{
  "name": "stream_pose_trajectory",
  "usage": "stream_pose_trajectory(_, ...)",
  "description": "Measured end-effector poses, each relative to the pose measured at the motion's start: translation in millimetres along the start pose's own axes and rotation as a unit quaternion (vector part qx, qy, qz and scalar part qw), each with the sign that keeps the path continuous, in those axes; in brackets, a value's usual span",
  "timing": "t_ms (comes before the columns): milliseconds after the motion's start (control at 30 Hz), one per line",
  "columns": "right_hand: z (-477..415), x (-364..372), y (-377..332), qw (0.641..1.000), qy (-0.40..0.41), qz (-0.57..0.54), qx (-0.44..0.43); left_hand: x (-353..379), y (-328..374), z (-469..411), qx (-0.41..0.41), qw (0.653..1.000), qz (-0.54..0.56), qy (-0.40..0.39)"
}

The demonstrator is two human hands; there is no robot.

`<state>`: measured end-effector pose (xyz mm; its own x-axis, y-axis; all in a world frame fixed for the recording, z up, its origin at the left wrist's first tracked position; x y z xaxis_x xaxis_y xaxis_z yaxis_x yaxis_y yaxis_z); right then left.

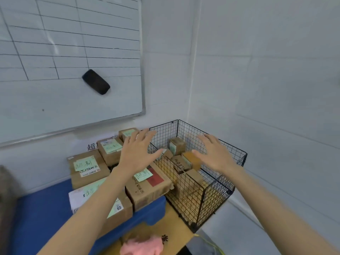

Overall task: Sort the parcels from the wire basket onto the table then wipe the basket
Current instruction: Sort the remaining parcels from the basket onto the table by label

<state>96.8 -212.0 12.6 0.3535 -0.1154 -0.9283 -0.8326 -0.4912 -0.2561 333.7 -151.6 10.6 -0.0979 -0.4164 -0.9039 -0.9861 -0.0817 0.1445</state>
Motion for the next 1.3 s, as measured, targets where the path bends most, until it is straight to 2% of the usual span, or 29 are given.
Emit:
stream_pose_trajectory(367, -48, -4, 108, 1.0, 0.003, -0.024, 0.009, 56, 81, -93, 0.027, 0.999, 0.025, 0.006)
stream_pose_trajectory(767, -179, 17, 191, 0.998, -0.041, -0.036, -0.03, 119, 110, -203, -0.025, 0.999, 0.019, -0.014)
stream_pose_trajectory(1033, -239, 75, 193, 0.988, -0.111, -0.074, -0.081, 148, 78, -205, -0.098, 0.995, 0.007, -0.035)
stream_pose_trajectory(1300, -284, 157, 157, 0.952, -0.212, -0.113, -0.19, 164, 60, -189, -0.197, 0.979, 0.016, -0.052)
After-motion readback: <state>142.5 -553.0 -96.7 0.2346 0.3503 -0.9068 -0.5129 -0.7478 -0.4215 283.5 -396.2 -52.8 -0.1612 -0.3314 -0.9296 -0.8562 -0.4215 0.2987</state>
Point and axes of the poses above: each hand's wrist, its own z-axis away from the middle knuckle, its own x-axis out of the palm, y = z × x, the point moved 7 cm from there along -z, towards the middle knuckle, and after that the axes turned 3 degrees about -x, right-handed, at the moved point
